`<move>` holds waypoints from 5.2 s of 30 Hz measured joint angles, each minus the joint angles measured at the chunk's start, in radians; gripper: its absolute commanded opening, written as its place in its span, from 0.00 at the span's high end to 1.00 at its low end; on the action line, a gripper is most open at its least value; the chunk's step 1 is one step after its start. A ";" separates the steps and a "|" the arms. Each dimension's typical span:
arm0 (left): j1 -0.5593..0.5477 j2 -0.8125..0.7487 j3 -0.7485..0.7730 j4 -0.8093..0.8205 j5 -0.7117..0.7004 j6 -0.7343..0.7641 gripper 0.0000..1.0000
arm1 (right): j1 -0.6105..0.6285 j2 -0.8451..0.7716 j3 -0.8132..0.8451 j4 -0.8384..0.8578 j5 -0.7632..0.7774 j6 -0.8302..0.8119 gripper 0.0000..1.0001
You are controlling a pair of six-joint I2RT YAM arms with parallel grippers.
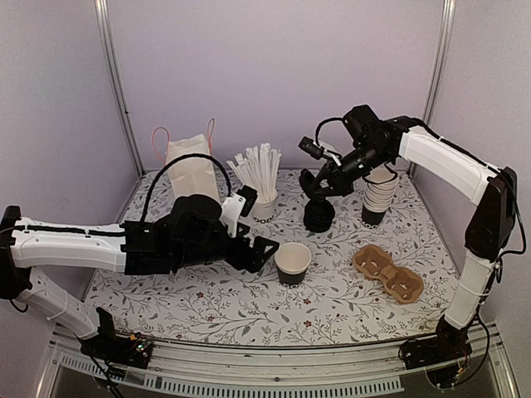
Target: Pack the takeout coffee
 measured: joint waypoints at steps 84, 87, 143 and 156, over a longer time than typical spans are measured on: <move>-0.103 0.198 0.238 0.382 -0.132 1.024 0.23 | 0.028 -0.187 -0.317 0.321 -0.874 0.322 0.97; -0.103 0.199 0.238 0.385 -0.147 1.027 0.26 | 0.028 -0.189 -0.317 0.327 -0.871 0.324 0.92; -0.040 -0.387 0.092 -0.505 -0.056 0.194 0.26 | 0.301 0.079 -0.471 0.319 0.234 -0.366 0.28; 0.065 -0.285 0.177 -0.658 0.107 0.225 0.27 | 0.475 0.077 -0.461 0.266 0.158 -0.373 0.28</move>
